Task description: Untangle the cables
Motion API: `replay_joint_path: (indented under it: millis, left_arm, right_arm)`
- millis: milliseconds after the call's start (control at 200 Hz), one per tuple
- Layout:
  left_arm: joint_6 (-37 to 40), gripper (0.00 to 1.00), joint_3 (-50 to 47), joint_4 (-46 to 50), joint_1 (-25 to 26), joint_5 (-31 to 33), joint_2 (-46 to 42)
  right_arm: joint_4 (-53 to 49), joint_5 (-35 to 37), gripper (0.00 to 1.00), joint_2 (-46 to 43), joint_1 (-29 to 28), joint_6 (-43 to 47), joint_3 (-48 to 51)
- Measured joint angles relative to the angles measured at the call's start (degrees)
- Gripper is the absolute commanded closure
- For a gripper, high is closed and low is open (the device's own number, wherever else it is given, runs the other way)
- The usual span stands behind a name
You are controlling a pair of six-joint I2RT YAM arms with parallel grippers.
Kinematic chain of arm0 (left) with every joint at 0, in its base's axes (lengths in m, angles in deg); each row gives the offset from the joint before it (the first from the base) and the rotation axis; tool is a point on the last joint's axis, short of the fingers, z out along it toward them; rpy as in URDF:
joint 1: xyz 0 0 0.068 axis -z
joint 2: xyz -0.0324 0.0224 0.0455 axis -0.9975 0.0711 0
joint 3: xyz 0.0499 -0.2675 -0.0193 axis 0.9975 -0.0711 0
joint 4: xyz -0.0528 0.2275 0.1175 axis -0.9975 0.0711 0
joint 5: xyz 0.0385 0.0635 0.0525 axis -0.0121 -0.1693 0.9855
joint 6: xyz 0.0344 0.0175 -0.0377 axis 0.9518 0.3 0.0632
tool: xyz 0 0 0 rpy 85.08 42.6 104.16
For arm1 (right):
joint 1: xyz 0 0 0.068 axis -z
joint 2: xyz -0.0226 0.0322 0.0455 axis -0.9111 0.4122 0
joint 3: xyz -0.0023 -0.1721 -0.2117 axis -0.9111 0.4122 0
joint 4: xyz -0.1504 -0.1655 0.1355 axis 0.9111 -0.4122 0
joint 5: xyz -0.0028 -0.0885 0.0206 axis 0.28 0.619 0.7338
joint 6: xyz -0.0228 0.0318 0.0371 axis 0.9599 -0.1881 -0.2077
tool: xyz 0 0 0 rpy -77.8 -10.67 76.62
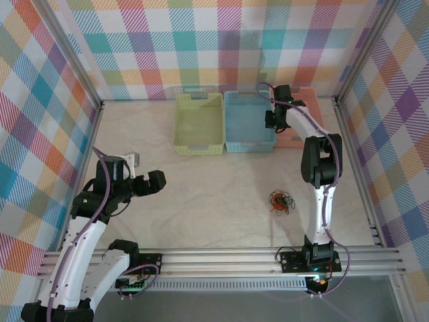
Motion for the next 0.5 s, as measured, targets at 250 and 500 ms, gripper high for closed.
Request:
replay_joint_path:
  millis: [250,500]
  left_arm:
    - [0.0,0.01,0.0,0.0,0.0,0.0,0.3]
    - [0.0,0.01,0.0,0.0,0.0,0.0,0.4]
  right_arm:
    - [-0.9,0.0,0.99,1.2,-2.3,-4.6,-2.2]
    - [-2.0,0.2,0.80,2.9,-5.3,-6.4,-5.2]
